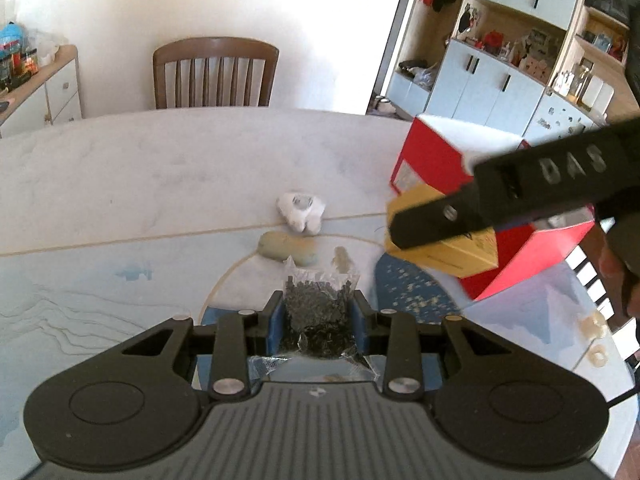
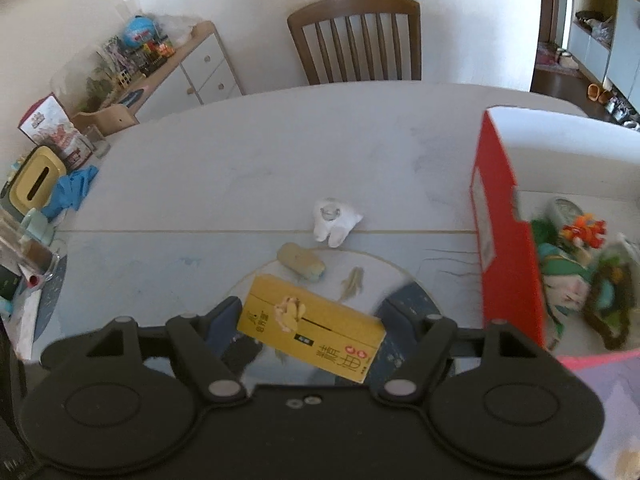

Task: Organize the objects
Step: 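Carry the dark-piece bag in left tool and yellow box in right tool into the shoebox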

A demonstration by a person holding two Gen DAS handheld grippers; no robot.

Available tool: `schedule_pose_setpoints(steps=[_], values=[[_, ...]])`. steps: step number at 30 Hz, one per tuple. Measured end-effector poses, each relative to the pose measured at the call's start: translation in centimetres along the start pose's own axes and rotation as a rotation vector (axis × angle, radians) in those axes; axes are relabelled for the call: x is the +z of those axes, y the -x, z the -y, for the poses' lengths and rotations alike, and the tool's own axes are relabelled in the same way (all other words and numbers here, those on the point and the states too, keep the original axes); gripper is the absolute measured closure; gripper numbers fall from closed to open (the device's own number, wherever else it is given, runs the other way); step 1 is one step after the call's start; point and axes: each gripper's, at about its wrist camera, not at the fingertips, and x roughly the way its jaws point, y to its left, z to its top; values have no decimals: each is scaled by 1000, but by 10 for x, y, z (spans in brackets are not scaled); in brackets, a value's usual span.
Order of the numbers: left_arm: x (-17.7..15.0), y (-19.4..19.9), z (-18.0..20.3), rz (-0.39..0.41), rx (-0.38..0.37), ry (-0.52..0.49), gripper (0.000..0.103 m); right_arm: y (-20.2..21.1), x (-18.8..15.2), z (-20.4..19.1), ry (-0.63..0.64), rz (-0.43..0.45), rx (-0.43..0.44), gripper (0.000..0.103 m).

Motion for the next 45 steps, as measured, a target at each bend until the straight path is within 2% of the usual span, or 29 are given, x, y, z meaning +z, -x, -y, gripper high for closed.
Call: schedule_pose_setpoints(steps=[7, 17, 34, 45], values=[[13, 24, 15, 8, -49, 26, 70, 46, -20, 5, 56, 70, -17, 28], [31, 46, 66, 39, -102, -33, 70, 94, -45, 27, 112, 169, -56, 28], [59, 18, 159, 25, -137, -85, 70, 140, -58, 106, 119, 209, -94, 28], [77, -25, 216, -6, -128, -109, 70, 154, -55, 178, 113, 210, -131, 28]])
